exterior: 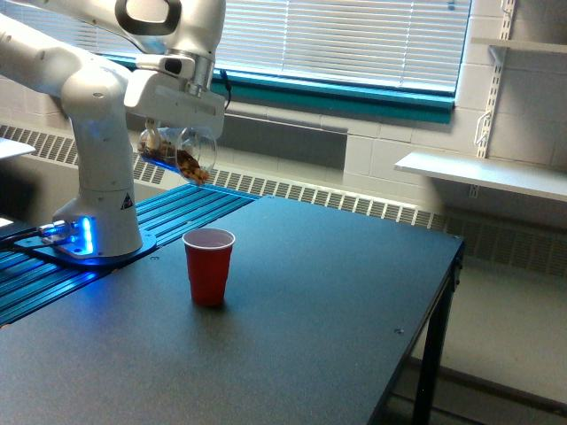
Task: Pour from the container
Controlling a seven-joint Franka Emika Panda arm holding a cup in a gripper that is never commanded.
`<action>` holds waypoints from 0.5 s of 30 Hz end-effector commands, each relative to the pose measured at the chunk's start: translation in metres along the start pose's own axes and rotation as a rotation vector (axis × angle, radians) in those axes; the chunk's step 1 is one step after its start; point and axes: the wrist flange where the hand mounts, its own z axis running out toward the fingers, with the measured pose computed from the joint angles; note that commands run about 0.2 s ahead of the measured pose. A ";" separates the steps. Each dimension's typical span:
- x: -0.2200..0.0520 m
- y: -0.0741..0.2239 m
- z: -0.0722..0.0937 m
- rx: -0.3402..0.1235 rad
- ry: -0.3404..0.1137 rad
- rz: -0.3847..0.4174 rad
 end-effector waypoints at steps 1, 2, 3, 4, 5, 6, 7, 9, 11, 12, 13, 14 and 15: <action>-0.015 -0.005 0.013 -0.032 0.001 -0.026; -0.016 -0.005 0.014 -0.033 0.001 -0.027; -0.016 -0.006 0.015 -0.035 0.000 -0.030; -0.016 -0.006 0.015 -0.038 0.000 -0.034; -0.017 -0.007 0.016 -0.041 0.000 -0.038; -0.017 -0.008 0.017 -0.042 0.000 -0.042; -0.018 -0.009 0.018 -0.042 0.000 -0.046; -0.020 -0.010 0.019 -0.046 0.001 -0.054; -0.022 -0.012 0.019 -0.048 0.002 -0.063; -0.023 -0.013 0.019 -0.048 0.003 -0.067; -0.023 -0.014 0.019 -0.049 0.004 -0.072; -0.024 -0.014 0.019 -0.050 0.005 -0.076; -0.025 -0.015 0.020 -0.050 0.005 -0.079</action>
